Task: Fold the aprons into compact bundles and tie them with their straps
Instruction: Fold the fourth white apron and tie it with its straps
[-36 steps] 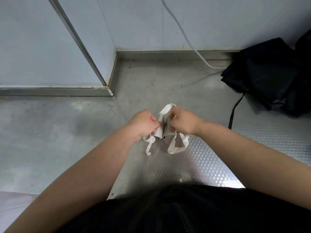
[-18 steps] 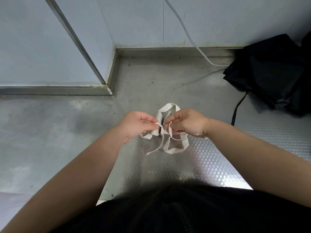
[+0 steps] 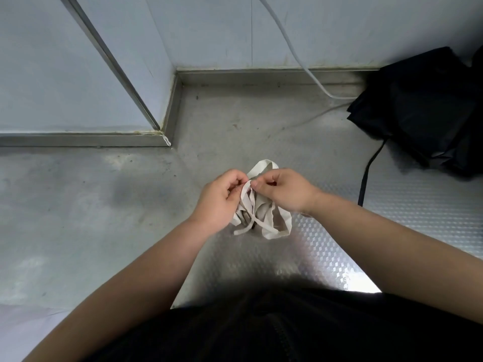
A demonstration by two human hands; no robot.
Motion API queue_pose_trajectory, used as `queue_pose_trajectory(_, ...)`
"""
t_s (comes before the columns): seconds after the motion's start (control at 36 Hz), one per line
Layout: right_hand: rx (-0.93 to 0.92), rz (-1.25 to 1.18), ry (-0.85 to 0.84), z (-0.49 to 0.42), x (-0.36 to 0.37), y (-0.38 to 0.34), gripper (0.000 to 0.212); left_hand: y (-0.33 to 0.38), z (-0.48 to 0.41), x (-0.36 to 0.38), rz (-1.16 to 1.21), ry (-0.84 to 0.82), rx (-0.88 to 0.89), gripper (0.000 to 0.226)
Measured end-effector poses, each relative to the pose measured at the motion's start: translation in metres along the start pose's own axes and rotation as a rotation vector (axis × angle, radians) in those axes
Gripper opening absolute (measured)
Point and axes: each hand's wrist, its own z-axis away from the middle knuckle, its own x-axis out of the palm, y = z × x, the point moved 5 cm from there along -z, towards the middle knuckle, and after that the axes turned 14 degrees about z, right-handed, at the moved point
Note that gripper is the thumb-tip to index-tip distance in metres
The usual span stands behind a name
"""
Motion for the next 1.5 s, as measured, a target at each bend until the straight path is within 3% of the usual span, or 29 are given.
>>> queue_pose_trajectory(0.28, -0.006, 0.104, -0.052, -0.001, 0.001, 0.001, 0.029, -0.006, 0.002, 0.001, 0.235, -0.019, -0.133, 0.039)
queue_pose_trajectory(0.39, -0.036, 0.202, -0.071, 0.0, 0.001, -0.001, 0.023, -0.009, 0.004, 0.002, 0.32, -0.018, -0.183, 0.031)
queue_pose_trajectory(0.5, -0.065, 0.12, -0.057, 0.0, 0.004, 0.0, 0.01, -0.011, 0.004, 0.005, 0.393, 0.023, -0.262, 0.02)
queue_pose_trajectory(0.67, -0.165, 0.214, 0.128, -0.001, 0.005, -0.001, 0.03, -0.018, 0.004, 0.009, 0.563, 0.054, -0.399, 0.017)
queue_pose_trajectory(0.75, -0.235, 0.262, 0.208, 0.005, 0.007, -0.006, 0.011, -0.016, 0.002, 0.008, 0.535, 0.049, -0.398, 0.019)
queue_pose_trajectory(0.81, -0.196, 0.18, 0.248, 0.007, 0.005, -0.007, 0.02, -0.014, 0.002, 0.007, 0.474, 0.048, -0.366, 0.02)
queue_pose_trajectory(0.89, 0.044, -0.096, 0.271, 0.003, 0.002, 0.001, 0.036, -0.012, 0.004, 0.006, 0.45, 0.062, -0.306, 0.018)
queue_pose_trajectory(0.97, 0.21, -0.249, 0.306, 0.0, 0.0, 0.011, 0.034, -0.012, 0.007, 0.008, 0.437, 0.058, -0.273, 0.02)
queue_pose_trajectory(1.14, 0.066, 0.04, 0.256, 0.003, 0.002, 0.0, 0.012, -0.013, 0.008, 0.009, 0.444, 0.083, -0.269, 0.023)
queue_pose_trajectory(1.25, -0.05, 0.161, 0.101, 0.013, 0.004, -0.013, 0.023, -0.013, 0.007, 0.006, 0.462, 0.116, -0.255, 0.025)
queue_pose_trajectory(1.36, -0.167, 0.428, 0.096, 0.016, 0.006, -0.022, 0.018, -0.011, 0.007, 0.006, 0.48, 0.126, -0.241, 0.024)
queue_pose_trajectory(1.44, -0.137, 0.448, 0.148, 0.015, 0.007, -0.019, 0.022, -0.011, 0.008, 0.007, 0.481, 0.13, -0.232, 0.025)
queue_pose_trajectory(1.5, -0.097, 0.335, 0.169, 0.012, 0.009, -0.015, 0.023, -0.011, 0.008, 0.007, 0.462, 0.146, -0.227, 0.025)
